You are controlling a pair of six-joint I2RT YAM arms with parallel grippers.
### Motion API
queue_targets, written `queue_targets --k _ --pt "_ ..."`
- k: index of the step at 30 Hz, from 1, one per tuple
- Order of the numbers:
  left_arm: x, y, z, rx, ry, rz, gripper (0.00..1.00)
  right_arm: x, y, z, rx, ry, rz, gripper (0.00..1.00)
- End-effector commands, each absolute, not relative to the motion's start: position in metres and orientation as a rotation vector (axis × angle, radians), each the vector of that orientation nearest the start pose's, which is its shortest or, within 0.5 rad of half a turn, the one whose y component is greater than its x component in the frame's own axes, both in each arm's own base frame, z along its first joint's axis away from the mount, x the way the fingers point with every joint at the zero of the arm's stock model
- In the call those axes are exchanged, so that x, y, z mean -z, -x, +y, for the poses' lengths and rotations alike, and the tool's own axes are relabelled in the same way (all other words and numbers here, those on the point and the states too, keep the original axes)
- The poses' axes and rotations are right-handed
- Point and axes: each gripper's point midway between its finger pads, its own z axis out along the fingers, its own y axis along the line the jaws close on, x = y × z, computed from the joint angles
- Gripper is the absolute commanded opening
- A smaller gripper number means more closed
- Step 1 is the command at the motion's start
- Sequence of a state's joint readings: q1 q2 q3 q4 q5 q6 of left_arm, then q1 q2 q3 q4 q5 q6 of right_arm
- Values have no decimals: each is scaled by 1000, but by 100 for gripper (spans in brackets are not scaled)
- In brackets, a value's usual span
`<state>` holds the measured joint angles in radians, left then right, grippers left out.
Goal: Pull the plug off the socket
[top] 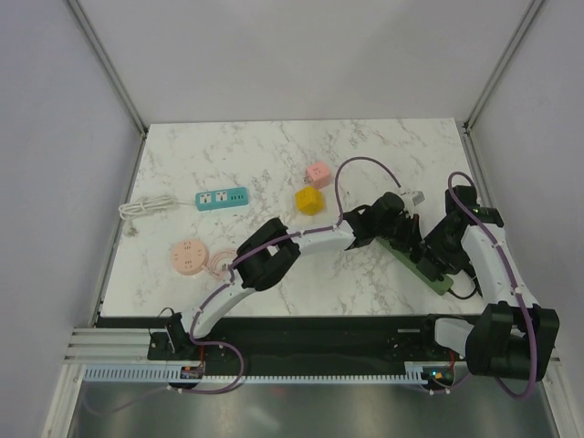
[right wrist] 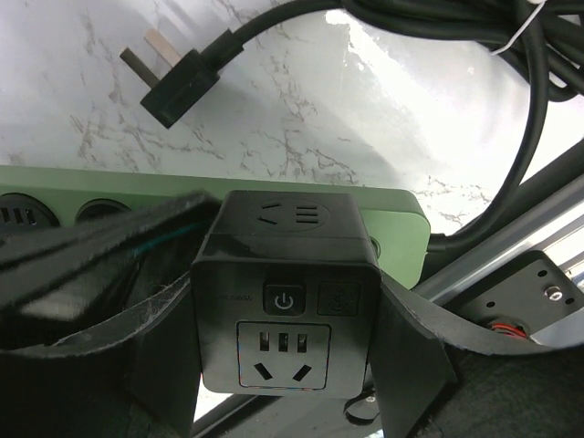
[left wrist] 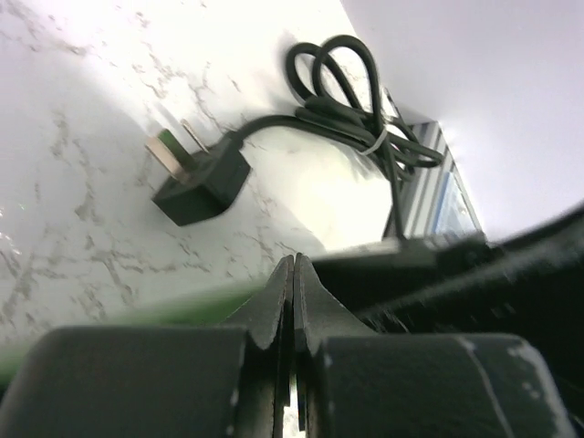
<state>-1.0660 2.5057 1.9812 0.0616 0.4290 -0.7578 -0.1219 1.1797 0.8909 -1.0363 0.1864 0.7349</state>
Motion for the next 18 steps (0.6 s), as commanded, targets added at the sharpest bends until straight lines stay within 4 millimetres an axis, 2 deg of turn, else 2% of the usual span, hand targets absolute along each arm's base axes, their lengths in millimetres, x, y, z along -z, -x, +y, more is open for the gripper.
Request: queue_targets --k 1,4,12,15,18 --pt "23 -217 -601 1245 -702 2513 2 -133 -243 -37 74 -1155 2397 0" --pt "29 -218 -603 1238 -699 2522 2 -135 -244 -41 99 -1150 2383 0" --pt "28 -219 -604 1247 -697 2512 2 -134 -243 -44 113 -1137 2377 0" --pt "14 -224 -608 1336 -702 2481 2 -120 -235 -40 105 -1147 2404 0" --pt "-17 -228 -614 1444 -711 2410 2 -101 -223 -37 104 -1163 2433 0"
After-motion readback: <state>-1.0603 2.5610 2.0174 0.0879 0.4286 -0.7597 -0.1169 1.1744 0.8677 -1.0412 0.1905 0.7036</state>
